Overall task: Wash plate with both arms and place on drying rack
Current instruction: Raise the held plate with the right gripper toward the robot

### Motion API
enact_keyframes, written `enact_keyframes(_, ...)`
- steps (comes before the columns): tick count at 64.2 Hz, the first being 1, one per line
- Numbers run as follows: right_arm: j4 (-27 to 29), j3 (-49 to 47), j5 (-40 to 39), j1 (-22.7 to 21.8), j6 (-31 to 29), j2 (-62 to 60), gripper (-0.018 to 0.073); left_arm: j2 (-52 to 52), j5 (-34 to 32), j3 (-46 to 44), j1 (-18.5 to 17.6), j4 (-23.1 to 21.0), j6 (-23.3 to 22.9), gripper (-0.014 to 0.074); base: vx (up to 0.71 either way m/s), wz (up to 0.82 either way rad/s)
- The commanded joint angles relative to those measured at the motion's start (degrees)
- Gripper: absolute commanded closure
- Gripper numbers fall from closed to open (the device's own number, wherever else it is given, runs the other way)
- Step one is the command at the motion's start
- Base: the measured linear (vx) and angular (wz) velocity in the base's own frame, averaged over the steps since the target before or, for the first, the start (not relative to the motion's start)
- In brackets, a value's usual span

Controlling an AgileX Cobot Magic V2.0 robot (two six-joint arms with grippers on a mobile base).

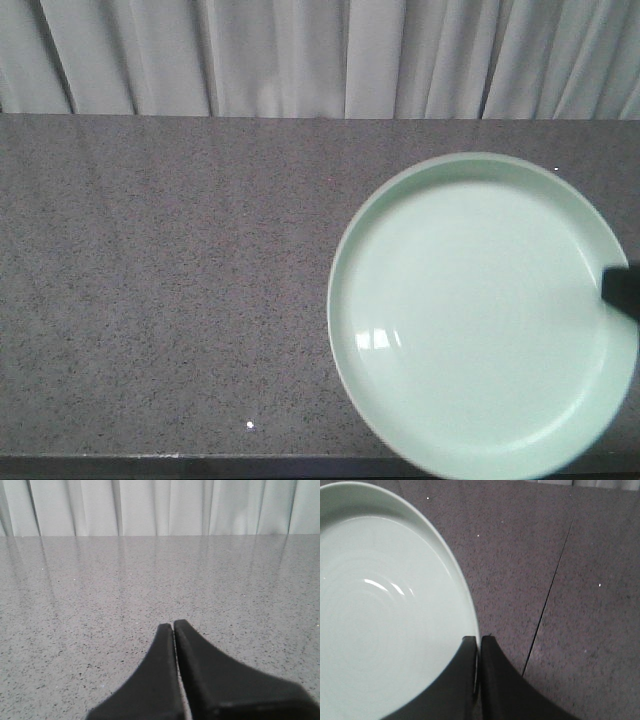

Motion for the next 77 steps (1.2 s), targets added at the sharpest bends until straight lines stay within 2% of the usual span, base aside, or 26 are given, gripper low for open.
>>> enact_keyframes(1,1.54,7.15,-6.41,-0.16,0.99,-7.82,0.0561,-0.79,-3.98,-1.48,0.09,0.17,-0.34,0.0603,0.00,0.00)
enact_keyframes(12,1.28,17.47,-7.04,-0.16,2.74,-20.55,0.0561,-0.79,-3.98,-1.48,0.09,0.17,-0.34,0.0603,0.00,0.00)
enact_keyframes(23,1.34,19.86,-6.91,-0.16,2.79,-26.86,0.0561,-0.79,-3.98,-1.48,0.09,0.17,-0.34,0.0603,0.00,0.00)
enact_keyframes(77,1.26,19.86,-6.23,-0.16,2.79,-27.74,0.0561,-0.79,-3.98,-1.48,0.09,0.17,-0.34,0.0603,0.00,0.00)
